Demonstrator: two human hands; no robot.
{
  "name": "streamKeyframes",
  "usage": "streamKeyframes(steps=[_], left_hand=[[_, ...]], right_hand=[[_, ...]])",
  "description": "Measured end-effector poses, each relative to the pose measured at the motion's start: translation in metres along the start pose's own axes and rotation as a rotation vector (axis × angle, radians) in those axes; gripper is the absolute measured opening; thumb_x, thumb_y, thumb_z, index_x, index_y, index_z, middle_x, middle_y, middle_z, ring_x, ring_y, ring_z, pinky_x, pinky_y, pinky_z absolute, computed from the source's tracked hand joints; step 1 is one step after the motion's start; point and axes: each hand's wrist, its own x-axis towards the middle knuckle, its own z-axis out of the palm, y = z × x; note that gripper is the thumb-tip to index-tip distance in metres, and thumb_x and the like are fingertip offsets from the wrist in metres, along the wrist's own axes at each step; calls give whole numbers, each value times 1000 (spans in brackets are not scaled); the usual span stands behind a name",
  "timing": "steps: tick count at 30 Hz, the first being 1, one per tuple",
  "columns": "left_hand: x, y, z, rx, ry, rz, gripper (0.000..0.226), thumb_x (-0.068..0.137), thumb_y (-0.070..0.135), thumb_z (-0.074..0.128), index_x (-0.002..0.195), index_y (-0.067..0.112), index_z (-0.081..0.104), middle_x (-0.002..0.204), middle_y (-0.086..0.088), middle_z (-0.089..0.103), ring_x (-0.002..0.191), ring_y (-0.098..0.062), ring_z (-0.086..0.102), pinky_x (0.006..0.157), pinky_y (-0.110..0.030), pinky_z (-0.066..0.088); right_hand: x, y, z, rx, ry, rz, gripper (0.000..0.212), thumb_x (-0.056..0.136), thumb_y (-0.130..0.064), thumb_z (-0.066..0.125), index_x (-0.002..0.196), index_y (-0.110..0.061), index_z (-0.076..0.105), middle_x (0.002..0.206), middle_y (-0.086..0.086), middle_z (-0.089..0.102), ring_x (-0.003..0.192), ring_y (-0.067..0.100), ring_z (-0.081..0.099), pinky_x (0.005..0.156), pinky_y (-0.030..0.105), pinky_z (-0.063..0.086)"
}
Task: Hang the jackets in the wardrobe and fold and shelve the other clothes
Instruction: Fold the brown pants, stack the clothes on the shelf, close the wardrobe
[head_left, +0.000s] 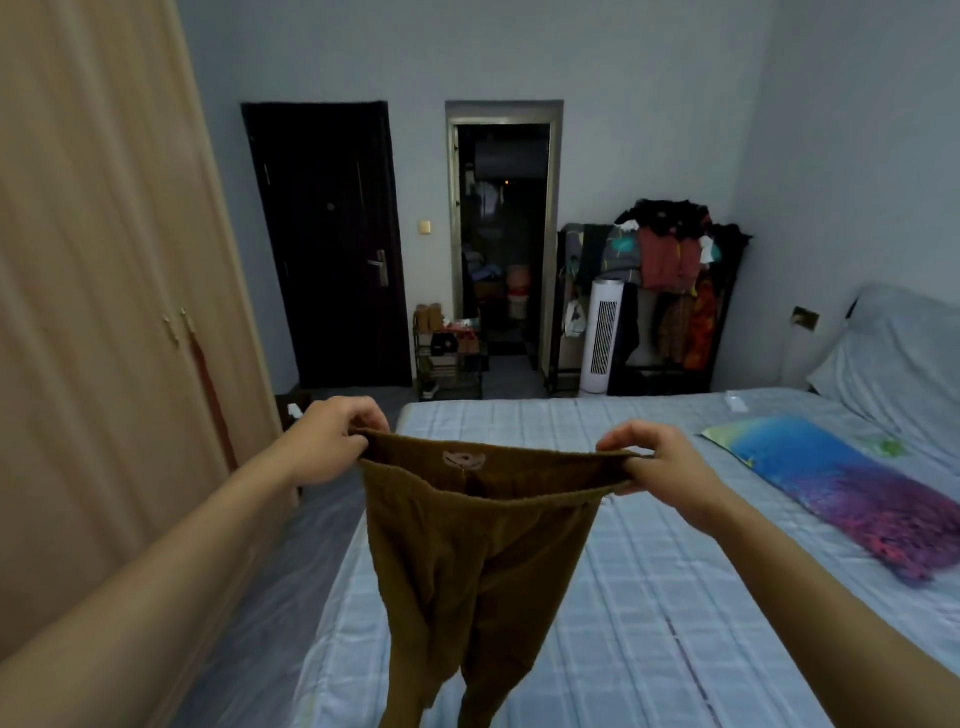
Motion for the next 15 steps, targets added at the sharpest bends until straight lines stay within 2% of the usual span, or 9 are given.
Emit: streamKeyframes(steps=[4,7,10,12,15], left_hand=[[-7,-1,-16,-193,-117,-29,20,93,-5,52,98,9,65,96,-16,69,80,-24,73,65,-32,58],[-16,-4,-20,-261,-190,-31,14,96,-1,53,101,6,64,98,-19,68,80,-26,72,67,-33,58],[-21,-8,-18,-281,-212,-45,11,96,1,55,103,3,63,100,-17,67,78,-23,72,66,-29,57],[-20,-11,-14,-284,-215,-64,11,96,2,56,103,4,64,98,-17,68,77,-20,71,66,-27,57],[-20,-15,-7,-262,-191,-84,11,95,1,56,102,4,65,93,-15,68,71,-14,69,62,-23,54]], right_hand=[[-1,-15,-16,82,-292,27,14,91,9,56,97,3,67,96,23,71,90,34,71,78,39,59],[-3,-17,-19,101,-388,56,12,85,5,68,97,4,68,97,23,71,95,31,71,86,35,57],[-5,-17,-19,23,-459,74,28,76,-2,79,103,-5,71,95,14,73,93,22,70,87,28,52],[-7,-16,-15,-14,-482,74,34,74,1,80,105,-7,70,95,12,74,92,21,71,87,29,54],[-5,-13,-2,-130,-361,-2,20,80,3,74,96,-7,70,91,11,74,88,21,73,85,37,59]])
